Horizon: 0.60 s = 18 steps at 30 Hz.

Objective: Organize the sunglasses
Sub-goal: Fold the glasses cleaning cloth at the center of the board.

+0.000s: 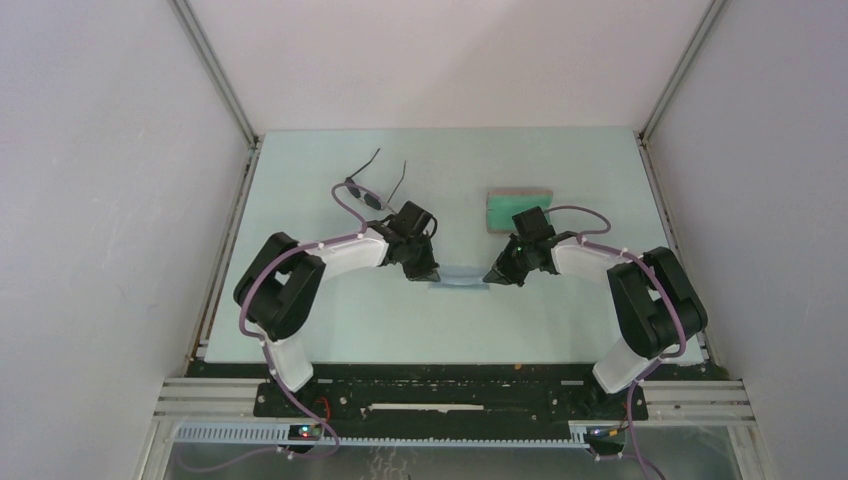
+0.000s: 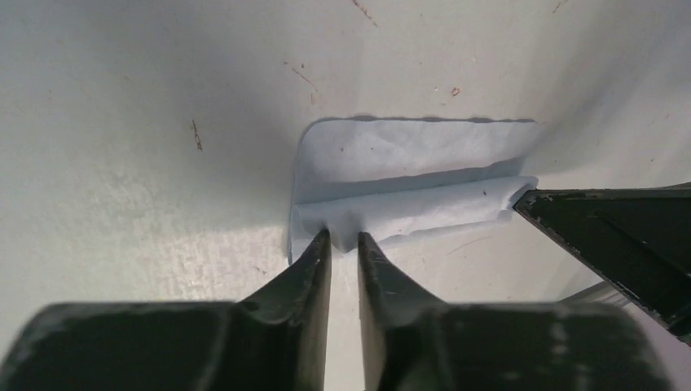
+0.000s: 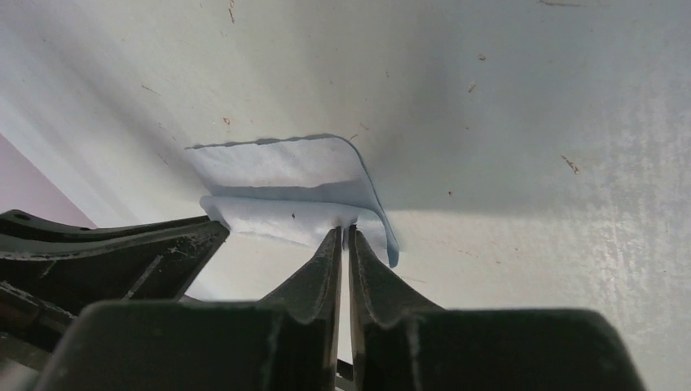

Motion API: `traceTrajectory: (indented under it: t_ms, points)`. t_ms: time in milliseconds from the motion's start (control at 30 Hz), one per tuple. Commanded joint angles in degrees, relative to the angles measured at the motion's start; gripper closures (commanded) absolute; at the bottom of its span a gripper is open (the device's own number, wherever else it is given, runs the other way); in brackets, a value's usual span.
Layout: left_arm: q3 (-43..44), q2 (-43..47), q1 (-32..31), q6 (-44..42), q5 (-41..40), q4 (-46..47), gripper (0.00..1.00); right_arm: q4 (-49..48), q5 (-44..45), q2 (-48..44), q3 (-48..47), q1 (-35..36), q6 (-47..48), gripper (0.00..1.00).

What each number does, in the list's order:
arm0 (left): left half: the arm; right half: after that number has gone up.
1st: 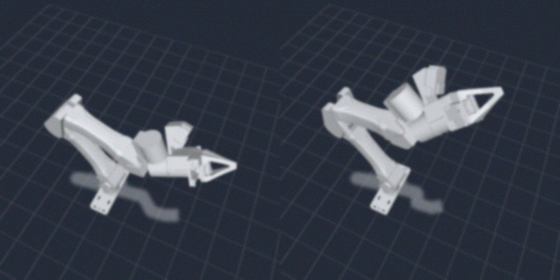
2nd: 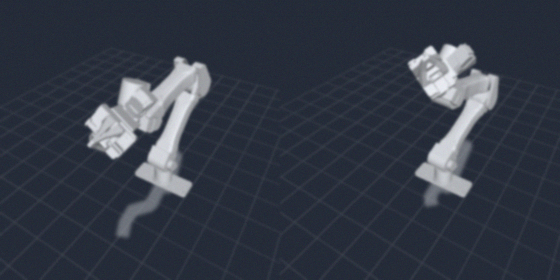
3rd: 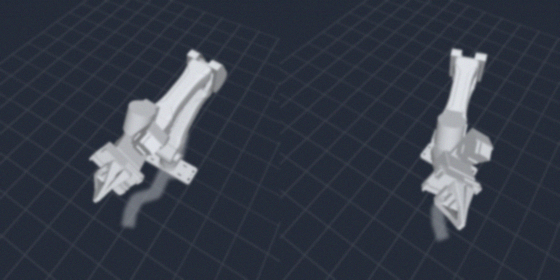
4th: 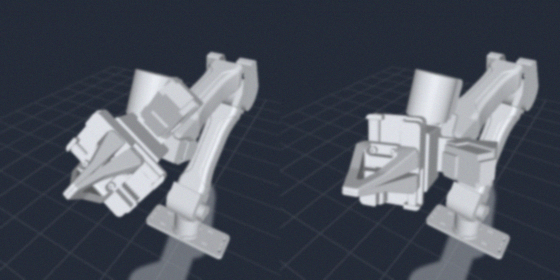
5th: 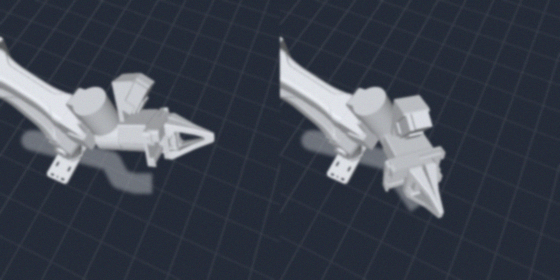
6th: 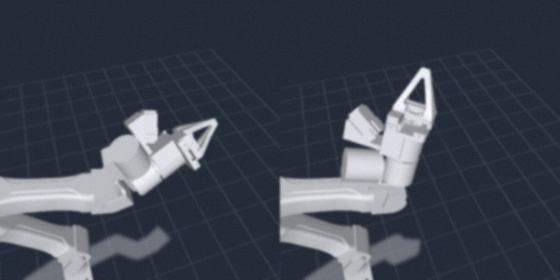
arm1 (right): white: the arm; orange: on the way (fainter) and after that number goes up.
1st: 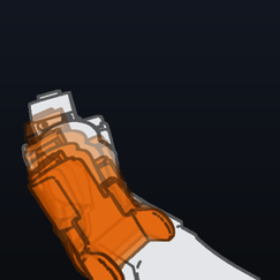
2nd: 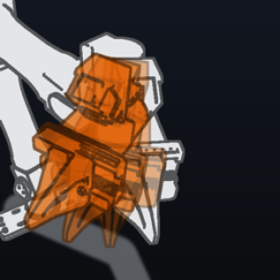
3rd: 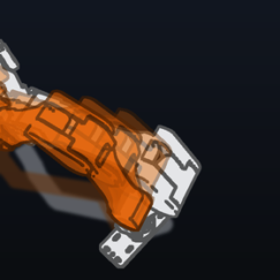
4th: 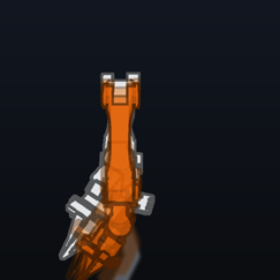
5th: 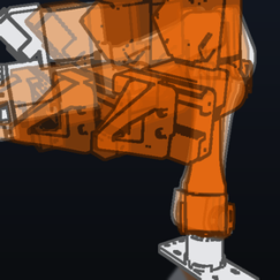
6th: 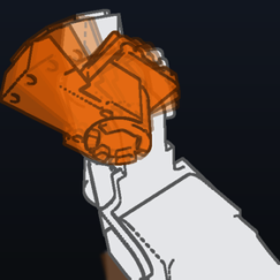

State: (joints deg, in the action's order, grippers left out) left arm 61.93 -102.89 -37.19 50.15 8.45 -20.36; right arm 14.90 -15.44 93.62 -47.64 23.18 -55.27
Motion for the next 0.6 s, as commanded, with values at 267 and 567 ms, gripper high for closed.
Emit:
traceTrajectory:
  t_ms: [267,567]
  points:
    - [1.61,8.76,2.55,-0.32,-1.61,-0.58,0.56,-1.4,1.5,-5.99,-0.69,-0.64,1.01,0.77]
    - [-0.81,12.11,2.61,-2.45,-0.06,-0.15,0.57,-0.81,4.59,-8.89,-0.68,3.47,2.86,0.77]
